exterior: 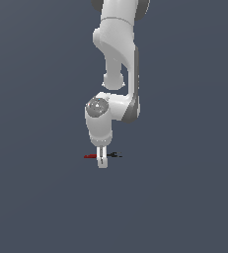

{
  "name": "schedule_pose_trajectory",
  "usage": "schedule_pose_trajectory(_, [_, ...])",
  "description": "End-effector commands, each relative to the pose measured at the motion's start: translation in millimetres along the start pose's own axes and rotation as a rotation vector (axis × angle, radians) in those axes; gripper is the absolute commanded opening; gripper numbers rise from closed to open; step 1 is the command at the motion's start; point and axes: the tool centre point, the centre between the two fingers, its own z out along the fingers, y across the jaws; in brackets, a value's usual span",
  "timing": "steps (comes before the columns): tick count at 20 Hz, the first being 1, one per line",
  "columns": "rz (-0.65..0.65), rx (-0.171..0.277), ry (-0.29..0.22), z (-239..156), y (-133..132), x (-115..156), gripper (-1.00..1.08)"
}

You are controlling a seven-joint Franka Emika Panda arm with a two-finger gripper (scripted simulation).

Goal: Pick up the object and move it to a goal position.

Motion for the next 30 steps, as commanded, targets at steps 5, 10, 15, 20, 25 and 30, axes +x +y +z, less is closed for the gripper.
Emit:
schedule_pose_trajectory(5, [0.002,0.0,0.0,13,0,0,1.0])
schedule_pose_trajectory(10, [0.005,0.0,0.0,39,1,0,1.0])
schedule_pose_trajectory(15, [0.005,0.0,0.0,50,0,0,1.0])
schedule_pose_trajectory(20, [0.005,0.0,0.0,50,0,0,-1.0])
schedule_pose_trajectory(25, [0.005,0.0,0.0,50,0,0,-1.0])
schedule_pose_trajectory(30, [0.008,0.001,0.001,44,1,4,-1.0])
